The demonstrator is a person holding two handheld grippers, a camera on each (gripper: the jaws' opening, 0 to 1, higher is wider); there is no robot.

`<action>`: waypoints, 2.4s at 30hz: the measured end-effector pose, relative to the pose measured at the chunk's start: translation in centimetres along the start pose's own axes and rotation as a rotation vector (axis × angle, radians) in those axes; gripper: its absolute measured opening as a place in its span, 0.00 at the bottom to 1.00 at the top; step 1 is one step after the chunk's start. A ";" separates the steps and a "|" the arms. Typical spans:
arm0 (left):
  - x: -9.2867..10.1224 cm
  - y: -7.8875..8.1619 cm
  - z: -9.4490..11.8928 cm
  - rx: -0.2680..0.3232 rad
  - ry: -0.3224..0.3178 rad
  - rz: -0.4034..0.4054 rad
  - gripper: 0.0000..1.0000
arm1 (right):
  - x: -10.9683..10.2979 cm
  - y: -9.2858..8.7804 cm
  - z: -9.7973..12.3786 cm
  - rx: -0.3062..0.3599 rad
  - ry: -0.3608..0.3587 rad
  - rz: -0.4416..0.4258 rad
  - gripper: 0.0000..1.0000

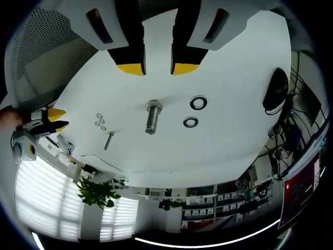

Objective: Place the washer onto the threaded stud by aligning its center hole with the stud, sliding it down to the base, and recovering from edge contact or off-axis alignment until the washer reaches the visible bottom stop.

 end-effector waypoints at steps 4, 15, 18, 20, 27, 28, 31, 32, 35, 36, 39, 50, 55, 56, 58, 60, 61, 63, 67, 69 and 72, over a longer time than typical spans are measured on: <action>0.0 -0.1 0.0 -0.004 -0.001 -0.002 0.17 | 0.0 0.1 0.1 0.007 -0.001 0.000 0.33; 0.0 -0.3 -0.1 -0.022 -0.004 -0.004 0.17 | 0.0 0.1 0.1 0.014 -0.003 -0.007 0.33; 0.0 -0.3 -0.2 -0.026 -0.003 -0.005 0.17 | -0.1 0.1 0.1 0.011 0.002 -0.007 0.33; 0.0 -0.3 -0.2 -0.028 -0.003 -0.004 0.17 | -0.1 0.1 0.0 0.011 0.004 -0.005 0.33; 0.0 -0.3 -0.1 -0.022 0.002 -0.003 0.17 | -0.3 0.0 0.0 0.002 0.011 0.005 0.33; -0.1 -0.3 -0.1 -0.021 0.005 0.001 0.17 | -0.3 0.0 0.0 0.003 0.011 0.006 0.33; 0.0 -0.3 -0.1 -0.018 0.004 0.006 0.17 | -0.2 -0.1 0.0 -0.003 0.010 0.005 0.33; 0.0 -0.3 -0.1 -0.021 -0.001 0.004 0.17 | -0.2 -0.1 -0.1 -0.004 0.012 0.004 0.33; 0.1 -0.4 -0.3 -0.028 -0.005 0.000 0.17 | -0.3 -0.1 -0.1 -0.007 0.014 0.011 0.33; 0.1 -0.4 -0.3 -0.026 -0.006 0.000 0.17 | -0.2 -0.1 -0.1 -0.005 0.014 0.008 0.33; 0.1 -0.4 -0.2 -0.027 -0.004 0.001 0.17 | -0.2 -0.1 -0.1 -0.003 0.013 0.007 0.33; 0.0 -0.5 -0.4 -0.043 -0.008 -0.002 0.17 | -0.2 0.0 0.0 0.000 0.009 0.003 0.33; 0.0 -0.4 -0.3 -0.031 -0.012 -0.004 0.17 | -0.2 0.0 -0.1 0.001 0.009 0.007 0.33; 0.0 -0.4 -0.3 -0.030 -0.011 -0.003 0.17 | -0.2 0.0 0.0 0.002 0.008 0.005 0.33; 0.1 -0.4 -0.3 -0.032 -0.013 -0.005 0.17 | -0.1 0.0 0.0 0.001 0.007 0.004 0.33; 0.1 -0.4 -0.4 -0.037 -0.016 -0.008 0.17 | -0.2 0.0 -0.1 -0.004 0.008 0.006 0.33; 0.1 -0.4 -0.4 -0.038 -0.018 -0.009 0.17 | -0.2 -0.1 -0.1 -0.006 0.009 0.006 0.33; 0.2 -0.4 -0.4 -0.035 -0.020 -0.008 0.17 | -0.2 -0.1 -0.1 -0.008 0.008 0.009 0.33; 0.1 -0.4 -0.4 -0.032 -0.019 -0.006 0.17 | -0.2 -0.1 -0.2 -0.010 0.011 0.013 0.33; 0.2 -0.4 -0.4 -0.030 -0.021 -0.006 0.17 | -0.2 -0.1 -0.2 -0.010 0.010 0.010 0.33; 0.1 -0.5 -0.4 -0.036 -0.022 -0.006 0.17 | -0.1 -0.1 -0.2 -0.015 0.008 0.006 0.33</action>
Point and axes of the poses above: the point that each gripper's makers call its tool centre point, and the gripper's own axes: z roughly backward along the fingers, x roughly to its right, y roughly out of its top, the point moved 7 cm from there along z, roughly backward along the fingers, and after that the axes turned 5 degrees about -x, right-handed, at the moved point
